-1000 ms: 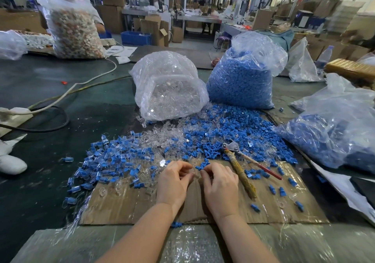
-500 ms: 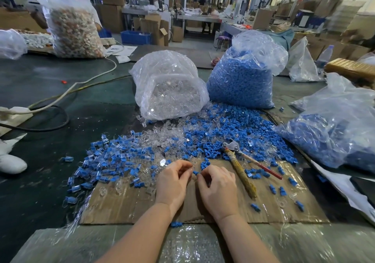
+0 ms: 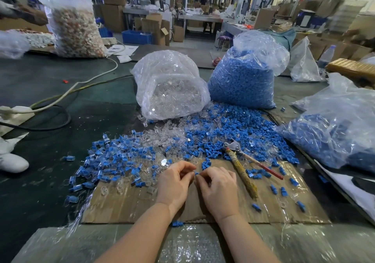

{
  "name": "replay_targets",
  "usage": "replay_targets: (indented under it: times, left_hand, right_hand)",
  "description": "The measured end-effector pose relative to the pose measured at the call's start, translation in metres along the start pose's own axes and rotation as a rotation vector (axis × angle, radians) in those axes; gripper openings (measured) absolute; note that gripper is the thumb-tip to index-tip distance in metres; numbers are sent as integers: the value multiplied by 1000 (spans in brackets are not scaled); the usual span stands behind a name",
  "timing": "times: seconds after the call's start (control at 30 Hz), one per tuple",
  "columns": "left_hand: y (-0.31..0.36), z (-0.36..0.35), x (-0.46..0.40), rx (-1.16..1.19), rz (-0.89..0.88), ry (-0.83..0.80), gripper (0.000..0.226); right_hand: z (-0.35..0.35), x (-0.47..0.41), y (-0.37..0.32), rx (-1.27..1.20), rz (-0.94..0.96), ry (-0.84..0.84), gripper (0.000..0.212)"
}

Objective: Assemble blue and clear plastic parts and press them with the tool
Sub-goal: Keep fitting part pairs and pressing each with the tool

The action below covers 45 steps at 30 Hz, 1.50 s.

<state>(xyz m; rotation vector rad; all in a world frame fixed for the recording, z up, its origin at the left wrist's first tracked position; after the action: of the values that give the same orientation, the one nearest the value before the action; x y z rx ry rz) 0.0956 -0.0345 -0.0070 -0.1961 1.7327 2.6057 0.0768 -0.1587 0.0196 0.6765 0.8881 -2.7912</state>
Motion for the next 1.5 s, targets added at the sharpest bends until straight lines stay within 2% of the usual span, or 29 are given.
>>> replay_targets:
  times: [0.27,0.63,1.0,1.17,1.27,1.4,1.5]
  left_hand:
    - [-1,1,-1,22,8,15,25]
    - [0,3,-3,31,-16,36,21]
    - [1,4,-2,35,-1,23,24]
    - [-1,3,-1,73,40,11,25]
    - [-1,3,-1,59,48,20,22]
    - [0,5,-4,35,55,38,19]
    - [0,6,-7,49,79,50,18]
  right_hand:
    - [6,0,0,-47,-6,43,11]
    - [4,0,-7,-49,78,32,20]
    - [2,-1,-6,-42,99,17,12]
    - [16,-7,2,40,50,138,22]
    - [28,-15,24,237,-91,132,32]
    - [30,-23,79,533,-473,-180,64]
    - [28,-21,98,576,-599,-345,75]
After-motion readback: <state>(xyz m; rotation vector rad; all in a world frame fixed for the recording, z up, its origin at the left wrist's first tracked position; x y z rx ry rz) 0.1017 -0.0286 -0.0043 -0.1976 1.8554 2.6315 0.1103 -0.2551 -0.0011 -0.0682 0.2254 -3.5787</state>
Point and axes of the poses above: each hand's wrist, its own x-axis away from the middle knuckle, its own z-axis out of the back of the hand, y = z × x, the point moved 8 cm from there along -x, towards the middle knuckle, and after that the axes turned 3 degrees about -x, right-handed, at the moved point
